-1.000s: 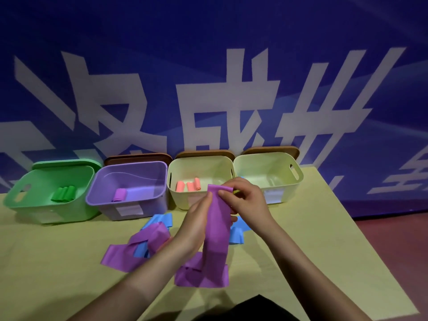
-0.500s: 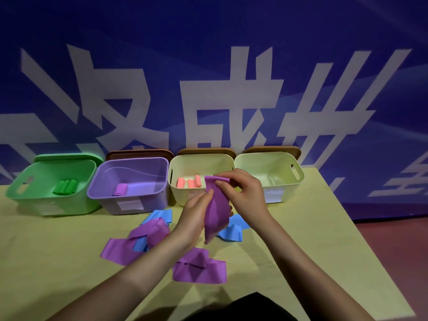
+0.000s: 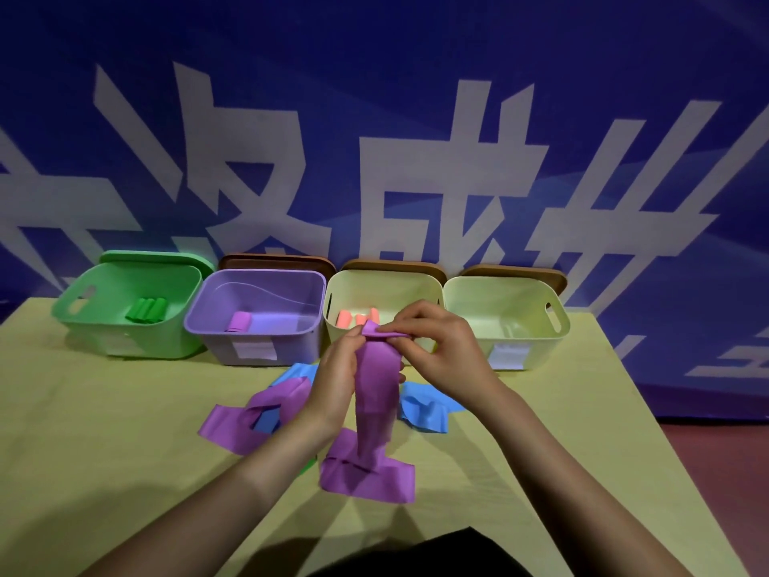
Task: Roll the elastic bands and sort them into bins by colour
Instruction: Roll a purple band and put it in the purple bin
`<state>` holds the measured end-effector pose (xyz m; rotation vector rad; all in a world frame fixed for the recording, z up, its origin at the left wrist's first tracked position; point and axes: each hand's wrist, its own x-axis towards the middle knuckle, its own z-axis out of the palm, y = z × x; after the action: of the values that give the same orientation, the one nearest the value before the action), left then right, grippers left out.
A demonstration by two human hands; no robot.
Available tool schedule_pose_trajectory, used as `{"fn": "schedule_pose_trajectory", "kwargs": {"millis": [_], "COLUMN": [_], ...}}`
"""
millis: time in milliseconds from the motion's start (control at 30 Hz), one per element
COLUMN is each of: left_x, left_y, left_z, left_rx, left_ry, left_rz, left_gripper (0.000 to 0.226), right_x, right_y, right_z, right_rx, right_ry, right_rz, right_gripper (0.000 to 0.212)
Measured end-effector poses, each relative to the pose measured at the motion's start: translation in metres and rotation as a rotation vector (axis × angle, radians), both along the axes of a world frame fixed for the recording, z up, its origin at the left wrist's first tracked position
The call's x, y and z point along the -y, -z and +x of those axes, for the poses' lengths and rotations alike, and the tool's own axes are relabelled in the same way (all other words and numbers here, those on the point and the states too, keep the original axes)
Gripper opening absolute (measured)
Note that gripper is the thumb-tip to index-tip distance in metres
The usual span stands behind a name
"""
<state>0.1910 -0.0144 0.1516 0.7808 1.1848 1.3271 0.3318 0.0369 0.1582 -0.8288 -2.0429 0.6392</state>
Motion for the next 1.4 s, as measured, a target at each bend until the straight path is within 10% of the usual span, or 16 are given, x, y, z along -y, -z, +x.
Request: {"fn": "schedule_pose_trajectory", "kwargs": {"millis": [667, 1100, 1300, 1400], "left_x": [0.015, 0.016, 0.0, -0.003], "left_y": [0.018, 0.012, 0.002, 0.005], "left_z": [-0.002, -0.015, -0.014, -0.014], "left_rx": [-0.538, -0.416, 0.102, 0.056], "left_ry": [-0.016, 0.004, 0.133, 0.237], "left_rz": [0.169, 0.282, -0.167, -0.242], "left_gripper": [0.026, 0.028, 0.038, 0.043], "right_x": [0.03, 0.03, 0.022, 0.017], "right_y": [-0.002, -0.004, 0.002, 0.006], "right_z": [-0.006, -0.013, -0.013, -0.005], "right_rx": [-0.295, -0.209, -0.193, -0.077], "right_ry": [0.078, 0.051, 0.171, 0.235], "right_rz": [-0.669, -0.586, -0.432, -0.19], "right_gripper": [0.006, 0.023, 0.028, 0.024]}}
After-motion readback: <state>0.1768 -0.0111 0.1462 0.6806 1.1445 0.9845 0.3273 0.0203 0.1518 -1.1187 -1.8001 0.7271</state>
